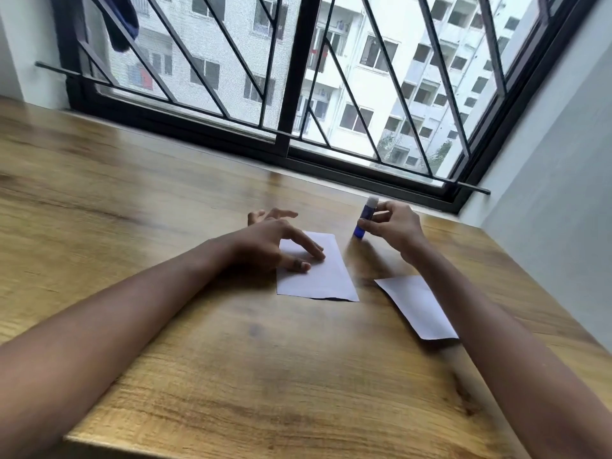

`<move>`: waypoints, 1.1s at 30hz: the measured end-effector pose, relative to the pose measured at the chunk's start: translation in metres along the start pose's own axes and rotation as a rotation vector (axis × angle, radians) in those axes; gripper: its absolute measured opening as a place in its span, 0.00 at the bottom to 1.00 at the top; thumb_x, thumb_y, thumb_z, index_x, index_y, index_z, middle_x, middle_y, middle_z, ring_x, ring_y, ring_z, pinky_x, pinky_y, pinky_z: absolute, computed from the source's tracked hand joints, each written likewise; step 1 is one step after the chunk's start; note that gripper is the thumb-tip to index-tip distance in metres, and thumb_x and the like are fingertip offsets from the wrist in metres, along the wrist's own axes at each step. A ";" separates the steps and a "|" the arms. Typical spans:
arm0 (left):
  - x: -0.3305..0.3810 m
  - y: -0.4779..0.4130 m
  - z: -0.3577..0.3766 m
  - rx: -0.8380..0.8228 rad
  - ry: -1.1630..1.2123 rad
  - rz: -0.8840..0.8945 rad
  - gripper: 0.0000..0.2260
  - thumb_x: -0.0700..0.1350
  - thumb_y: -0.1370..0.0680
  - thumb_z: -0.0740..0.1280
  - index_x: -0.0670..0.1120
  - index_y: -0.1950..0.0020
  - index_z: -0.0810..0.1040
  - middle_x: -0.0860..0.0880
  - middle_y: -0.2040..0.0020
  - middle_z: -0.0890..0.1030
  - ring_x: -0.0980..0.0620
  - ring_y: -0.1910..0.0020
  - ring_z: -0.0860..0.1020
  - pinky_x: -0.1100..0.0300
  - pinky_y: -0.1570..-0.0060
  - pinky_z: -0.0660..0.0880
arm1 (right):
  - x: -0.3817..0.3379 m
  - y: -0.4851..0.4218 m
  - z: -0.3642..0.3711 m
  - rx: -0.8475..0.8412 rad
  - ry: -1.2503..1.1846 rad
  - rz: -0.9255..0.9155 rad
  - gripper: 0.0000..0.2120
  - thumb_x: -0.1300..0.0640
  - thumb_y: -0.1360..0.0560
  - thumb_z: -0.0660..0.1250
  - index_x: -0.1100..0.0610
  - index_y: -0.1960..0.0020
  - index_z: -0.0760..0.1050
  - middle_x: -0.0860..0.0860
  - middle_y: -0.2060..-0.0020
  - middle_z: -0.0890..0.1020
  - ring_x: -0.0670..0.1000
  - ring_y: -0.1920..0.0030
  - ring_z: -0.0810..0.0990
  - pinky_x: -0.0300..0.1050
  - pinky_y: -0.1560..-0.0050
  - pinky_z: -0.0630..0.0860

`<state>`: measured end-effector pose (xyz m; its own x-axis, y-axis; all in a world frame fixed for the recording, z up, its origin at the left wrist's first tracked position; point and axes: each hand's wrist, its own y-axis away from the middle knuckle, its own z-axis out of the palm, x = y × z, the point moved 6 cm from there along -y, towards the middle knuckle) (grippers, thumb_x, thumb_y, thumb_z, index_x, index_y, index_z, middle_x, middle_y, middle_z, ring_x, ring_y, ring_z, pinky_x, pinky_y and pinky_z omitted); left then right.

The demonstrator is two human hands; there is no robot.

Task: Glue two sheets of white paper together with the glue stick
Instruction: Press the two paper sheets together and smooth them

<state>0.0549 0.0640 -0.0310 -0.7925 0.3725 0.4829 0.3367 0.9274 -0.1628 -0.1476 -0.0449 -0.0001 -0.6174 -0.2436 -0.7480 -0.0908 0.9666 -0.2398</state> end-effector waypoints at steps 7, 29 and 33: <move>-0.001 -0.002 -0.002 0.021 0.061 0.037 0.09 0.58 0.32 0.72 0.68 0.54 0.79 0.72 0.46 0.75 0.61 0.31 0.57 0.50 0.35 0.47 | -0.046 0.036 -0.028 0.169 0.102 -0.155 0.11 0.48 0.29 0.70 0.56 0.63 0.78 0.57 0.64 0.84 0.57 0.62 0.83 0.57 0.55 0.81; -0.009 -0.001 -0.009 0.194 0.167 -0.016 0.47 0.62 0.45 0.76 0.60 0.31 0.56 0.54 0.39 0.66 0.53 0.40 0.61 0.55 0.51 0.58 | -0.056 0.050 0.051 -0.591 0.179 -0.006 0.27 0.37 0.33 0.70 0.62 0.56 0.73 0.57 0.61 0.71 0.54 0.58 0.68 0.44 0.64 0.60; -0.014 -0.003 -0.011 0.245 0.187 -0.034 0.48 0.63 0.46 0.73 0.61 0.31 0.56 0.54 0.36 0.67 0.52 0.38 0.62 0.53 0.47 0.61 | -0.053 0.048 0.039 -0.592 -0.002 0.055 0.11 0.55 0.33 0.76 0.55 0.57 0.75 0.55 0.58 0.76 0.51 0.57 0.75 0.40 0.63 0.69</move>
<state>0.0707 0.0557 -0.0279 -0.6864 0.3495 0.6377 0.1606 0.9281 -0.3358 -0.0888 0.0116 0.0041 -0.6321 -0.1912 -0.7509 -0.4791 0.8581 0.1848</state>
